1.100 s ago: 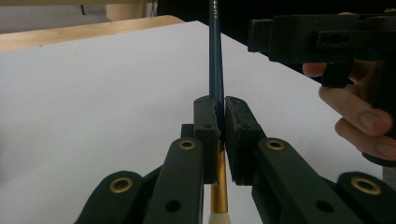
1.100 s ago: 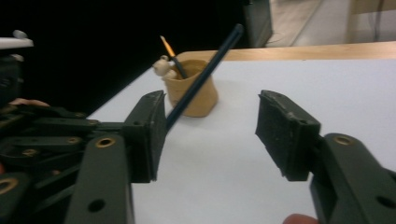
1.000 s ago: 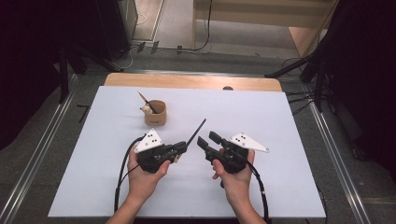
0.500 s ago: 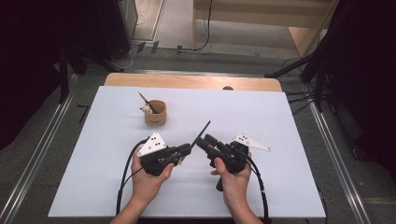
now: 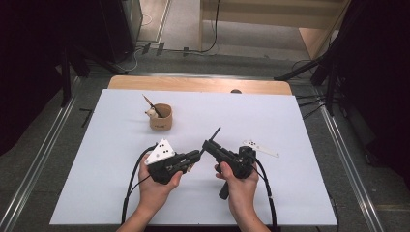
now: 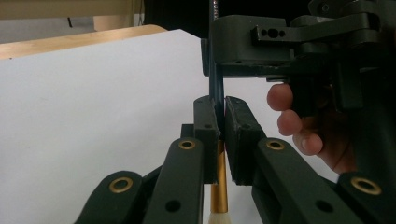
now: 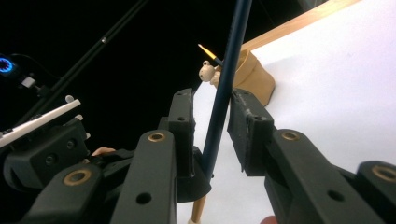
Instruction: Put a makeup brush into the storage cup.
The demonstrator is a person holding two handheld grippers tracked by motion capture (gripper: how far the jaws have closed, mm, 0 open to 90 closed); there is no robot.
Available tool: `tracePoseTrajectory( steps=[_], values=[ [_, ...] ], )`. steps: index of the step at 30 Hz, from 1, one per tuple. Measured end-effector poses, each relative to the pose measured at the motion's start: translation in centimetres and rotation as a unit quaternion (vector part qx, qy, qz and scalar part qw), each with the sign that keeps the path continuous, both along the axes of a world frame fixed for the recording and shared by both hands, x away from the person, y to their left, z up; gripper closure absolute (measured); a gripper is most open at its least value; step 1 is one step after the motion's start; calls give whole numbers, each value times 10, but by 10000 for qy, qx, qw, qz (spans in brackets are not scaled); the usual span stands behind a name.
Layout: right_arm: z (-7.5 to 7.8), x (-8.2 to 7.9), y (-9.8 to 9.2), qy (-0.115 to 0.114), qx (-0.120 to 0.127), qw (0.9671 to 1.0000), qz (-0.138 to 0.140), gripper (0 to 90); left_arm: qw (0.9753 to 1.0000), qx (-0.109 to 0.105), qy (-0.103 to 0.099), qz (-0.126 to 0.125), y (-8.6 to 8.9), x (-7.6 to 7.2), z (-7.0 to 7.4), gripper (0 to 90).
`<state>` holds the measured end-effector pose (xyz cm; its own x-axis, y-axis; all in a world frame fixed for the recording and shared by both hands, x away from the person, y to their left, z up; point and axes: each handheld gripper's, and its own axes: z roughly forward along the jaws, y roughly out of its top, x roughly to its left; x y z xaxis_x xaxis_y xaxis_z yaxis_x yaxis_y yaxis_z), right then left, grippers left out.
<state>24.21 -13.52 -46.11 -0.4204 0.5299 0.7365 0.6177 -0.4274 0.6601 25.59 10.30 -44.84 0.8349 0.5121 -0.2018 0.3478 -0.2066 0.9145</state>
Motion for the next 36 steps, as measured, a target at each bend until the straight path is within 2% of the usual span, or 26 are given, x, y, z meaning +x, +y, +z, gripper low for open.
tracePoseTrajectory(
  steps=[10, 19, 24, 31, 34, 36],
  values=[
    [-3, 0, 2, 95, 162, 9998, 87, 754, 10000, -8, -7, -34, -2, -1, 0, 853],
    [-5, 1, 3, 102, 141, 9998, 113, 785, 10000, -13, -1, -48, -3, -2, -1, 854],
    [-7, 2, 3, 179, 193, 9996, 117, 837, 10000, 8, -9, -50, -5, -3, -2, 854],
    [-6, 0, 3, 105, 159, 9998, 113, 848, 10000, -4, -11, -74, -4, -3, -1, 853],
    [-6, 0, 4, 48, 83, 9999, 91, 850, 9999, -77, 49, -124, -4, -1, -3, 851],
    [-6, 0, 4, 19, 66, 9999, 105, 850, 9999, -95, 3, -134, -3, -1, -3, 850]
  ],
)
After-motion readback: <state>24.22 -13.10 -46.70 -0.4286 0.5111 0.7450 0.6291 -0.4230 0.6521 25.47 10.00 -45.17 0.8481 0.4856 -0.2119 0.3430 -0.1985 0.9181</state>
